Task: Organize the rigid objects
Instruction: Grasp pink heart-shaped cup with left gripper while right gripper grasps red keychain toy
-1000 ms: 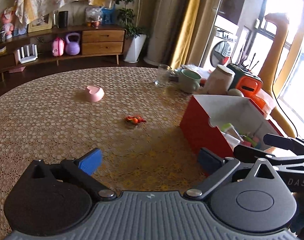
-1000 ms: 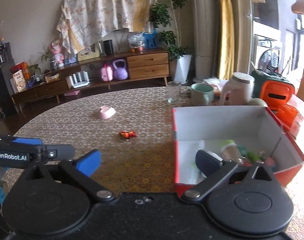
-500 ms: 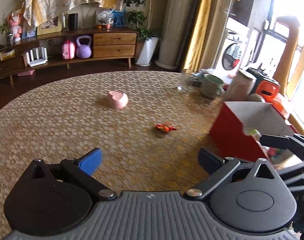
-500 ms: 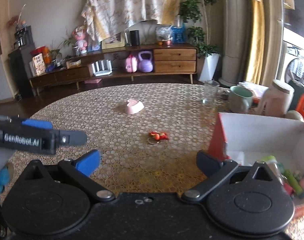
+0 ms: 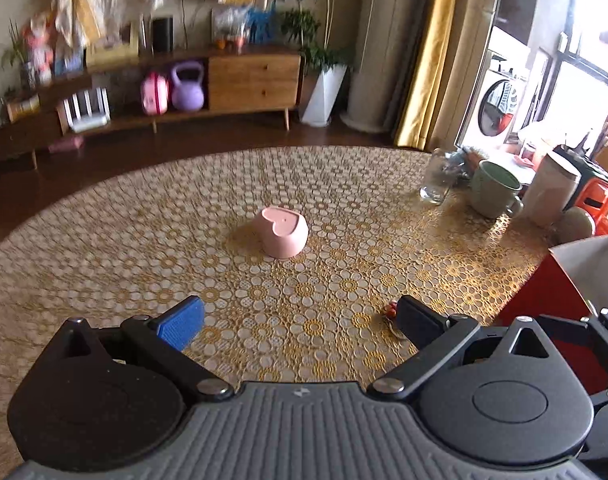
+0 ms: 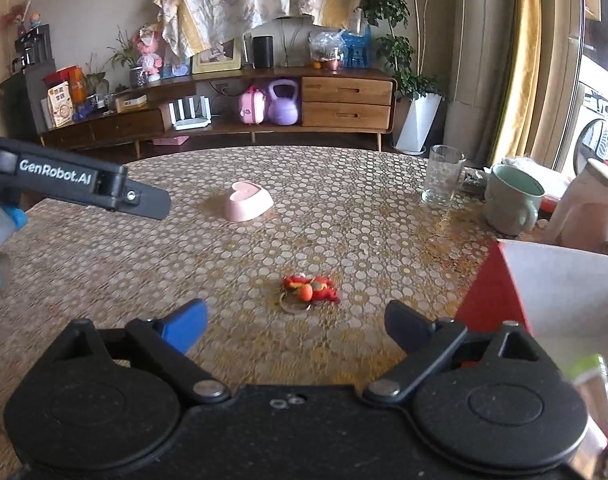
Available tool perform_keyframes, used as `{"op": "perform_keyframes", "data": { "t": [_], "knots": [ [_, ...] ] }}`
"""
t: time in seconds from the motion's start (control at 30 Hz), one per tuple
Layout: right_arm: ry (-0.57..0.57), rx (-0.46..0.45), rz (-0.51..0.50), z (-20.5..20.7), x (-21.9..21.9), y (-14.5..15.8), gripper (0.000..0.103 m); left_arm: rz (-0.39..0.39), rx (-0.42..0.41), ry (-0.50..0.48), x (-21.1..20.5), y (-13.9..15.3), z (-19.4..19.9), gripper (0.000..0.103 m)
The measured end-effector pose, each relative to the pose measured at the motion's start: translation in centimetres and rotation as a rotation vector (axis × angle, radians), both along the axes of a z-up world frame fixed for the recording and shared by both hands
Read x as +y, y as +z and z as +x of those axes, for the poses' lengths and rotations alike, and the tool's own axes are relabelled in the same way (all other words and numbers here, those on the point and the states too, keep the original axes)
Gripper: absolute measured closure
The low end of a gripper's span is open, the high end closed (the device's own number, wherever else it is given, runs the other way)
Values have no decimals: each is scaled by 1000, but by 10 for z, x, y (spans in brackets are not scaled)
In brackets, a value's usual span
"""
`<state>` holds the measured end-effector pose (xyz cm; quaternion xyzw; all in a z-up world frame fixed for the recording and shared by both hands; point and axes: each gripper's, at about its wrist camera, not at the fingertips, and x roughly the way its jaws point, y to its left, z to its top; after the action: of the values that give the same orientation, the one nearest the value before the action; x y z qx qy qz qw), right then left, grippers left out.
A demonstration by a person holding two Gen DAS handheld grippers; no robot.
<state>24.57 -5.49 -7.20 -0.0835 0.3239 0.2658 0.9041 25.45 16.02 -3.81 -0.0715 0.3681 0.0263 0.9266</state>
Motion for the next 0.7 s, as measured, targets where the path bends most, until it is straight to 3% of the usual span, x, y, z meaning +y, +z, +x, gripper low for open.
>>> {"op": "perform_keyframes", "data": {
  "t": [0.4,0.7],
  "knots": [
    [-103,47,-41,53,18,-38,24,53,-4,51,12,-47,97,0],
    [-81,49,-26,62,27,-53,29,107,-1,79,9,-77,147,0]
  ]
}}
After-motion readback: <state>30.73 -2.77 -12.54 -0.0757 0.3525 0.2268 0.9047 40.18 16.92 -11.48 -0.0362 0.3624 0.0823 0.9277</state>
